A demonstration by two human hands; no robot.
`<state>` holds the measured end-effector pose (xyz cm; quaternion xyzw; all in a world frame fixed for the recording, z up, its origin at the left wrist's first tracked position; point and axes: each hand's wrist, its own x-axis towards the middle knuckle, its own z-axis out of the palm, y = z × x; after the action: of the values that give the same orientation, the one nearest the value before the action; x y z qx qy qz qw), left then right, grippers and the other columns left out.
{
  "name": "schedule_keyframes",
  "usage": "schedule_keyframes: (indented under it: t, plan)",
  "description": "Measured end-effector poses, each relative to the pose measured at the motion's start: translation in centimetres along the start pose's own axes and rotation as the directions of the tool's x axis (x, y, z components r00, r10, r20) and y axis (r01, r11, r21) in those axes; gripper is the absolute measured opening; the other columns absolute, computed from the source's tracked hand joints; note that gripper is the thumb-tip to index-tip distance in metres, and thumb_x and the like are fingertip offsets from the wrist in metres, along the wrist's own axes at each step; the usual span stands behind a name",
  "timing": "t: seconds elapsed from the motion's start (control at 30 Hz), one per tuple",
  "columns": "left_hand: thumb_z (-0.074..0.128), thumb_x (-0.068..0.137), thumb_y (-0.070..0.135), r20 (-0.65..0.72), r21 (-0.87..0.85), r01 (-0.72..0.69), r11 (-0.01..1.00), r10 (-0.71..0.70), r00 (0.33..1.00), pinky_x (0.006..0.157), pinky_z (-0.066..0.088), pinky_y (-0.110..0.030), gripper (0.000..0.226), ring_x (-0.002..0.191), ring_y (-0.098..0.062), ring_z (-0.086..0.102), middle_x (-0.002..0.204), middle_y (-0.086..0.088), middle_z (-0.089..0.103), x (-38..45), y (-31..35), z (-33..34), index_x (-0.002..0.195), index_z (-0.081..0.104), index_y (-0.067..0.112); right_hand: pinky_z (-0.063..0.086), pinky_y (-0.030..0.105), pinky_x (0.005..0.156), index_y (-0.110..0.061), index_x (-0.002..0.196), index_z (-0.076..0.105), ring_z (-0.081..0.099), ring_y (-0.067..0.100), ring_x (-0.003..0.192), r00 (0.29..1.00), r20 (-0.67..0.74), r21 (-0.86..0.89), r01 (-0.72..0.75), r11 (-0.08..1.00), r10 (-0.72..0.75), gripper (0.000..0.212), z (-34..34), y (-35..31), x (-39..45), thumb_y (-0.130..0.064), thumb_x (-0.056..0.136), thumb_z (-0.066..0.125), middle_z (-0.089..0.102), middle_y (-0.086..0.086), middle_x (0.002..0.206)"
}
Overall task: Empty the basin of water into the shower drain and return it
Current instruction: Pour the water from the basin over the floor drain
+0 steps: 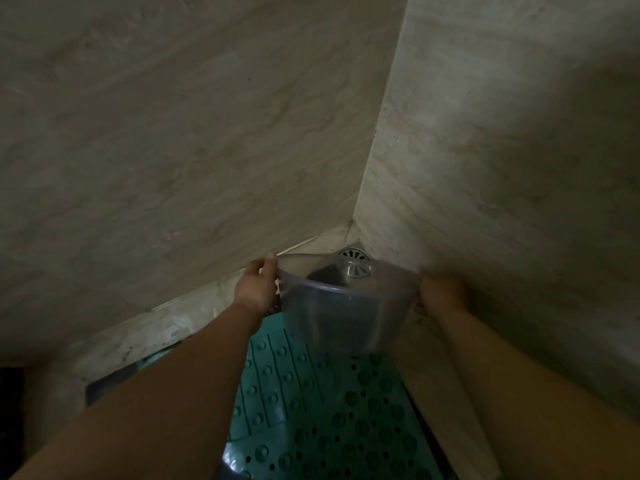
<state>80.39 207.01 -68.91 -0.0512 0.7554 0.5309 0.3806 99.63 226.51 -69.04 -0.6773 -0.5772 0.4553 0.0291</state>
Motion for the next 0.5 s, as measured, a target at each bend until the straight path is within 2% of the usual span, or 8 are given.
schedule_keyframes:
  t: [0.1,0.13,0.23,0.33,0.43,0.5]
  plan:
    - [0.045,0.094,0.051,0.0,0.017,-0.007,1.0,0.007,1.0,0.09,0.052,-0.059,0.027,0.091,-0.034,0.062,0.105,-0.018,0.061,-0.01,-0.03,0.07,0.089,0.055,0.027,0.05,0.049,0.098,0.006,0.115,0.062,0.061,0.041,0.115,0.999,0.028,-0.016,-0.037,0.999,0.038,0.041,0.3,-0.11,-0.09,-0.027,0.099,0.044,0.061,0.029,0.125]
    - [0.044,0.093,0.052,0.0,0.024,-0.007,1.0,0.007,1.0,0.09,0.051,-0.059,0.029,0.094,-0.038,0.064,0.108,-0.02,0.062,-0.03,-0.04,0.06,0.094,0.056,0.025,0.051,0.051,0.097,0.006,0.112,0.062,0.062,0.042,0.112,0.999,0.024,-0.015,-0.041,0.999,0.041,0.04,0.33,-0.18,-0.03,-0.028,0.099,0.045,0.062,0.029,0.122]
    - [0.042,0.093,0.055,0.004,0.042,0.0,0.999,0.0,1.0,0.094,0.051,-0.06,0.043,0.108,-0.042,0.062,0.118,-0.021,0.063,0.03,-0.1,0.03,0.115,0.054,0.019,0.052,0.054,0.094,0.008,0.119,0.061,0.064,0.043,0.107,0.998,0.02,0.003,-0.053,0.999,0.053,0.047,0.47,-0.12,0.0,-0.032,0.098,0.046,0.065,0.027,0.117]
    - [0.04,0.094,0.054,0.013,0.032,-0.001,0.999,0.001,1.0,0.094,0.053,-0.056,0.04,0.108,-0.04,0.063,0.118,-0.018,0.063,0.08,-0.15,0.03,0.115,0.052,0.021,0.053,0.054,0.092,0.006,0.118,0.063,0.065,0.042,0.105,0.997,0.031,0.009,-0.065,0.998,0.065,0.048,0.51,-0.07,0.22,-0.034,0.097,0.047,0.066,0.027,0.116]
    - [0.041,0.095,0.052,0.021,0.005,0.011,1.0,-0.011,1.0,0.088,0.055,-0.048,0.035,0.105,-0.036,0.064,0.12,-0.017,0.062,0.11,-0.14,0.05,0.112,0.051,0.023,0.052,0.054,0.094,0.005,0.119,0.062,0.063,0.043,0.107,0.998,0.034,0.004,-0.06,0.998,0.06,0.05,0.69,0.11,0.49,-0.036,0.096,0.046,0.065,0.026,0.117]
    - [0.04,0.095,0.052,0.022,-0.005,0.017,1.0,-0.017,1.0,0.091,0.054,-0.05,0.035,0.107,-0.036,0.063,0.122,-0.018,0.062,0.12,-0.16,0.06,0.112,0.05,0.023,0.052,0.055,0.094,0.005,0.118,0.063,0.065,0.042,0.104,0.998,0.04,0.021,-0.057,0.998,0.056,0.05,0.78,0.08,0.4,-0.037,0.097,0.044,0.066,0.026,0.113]
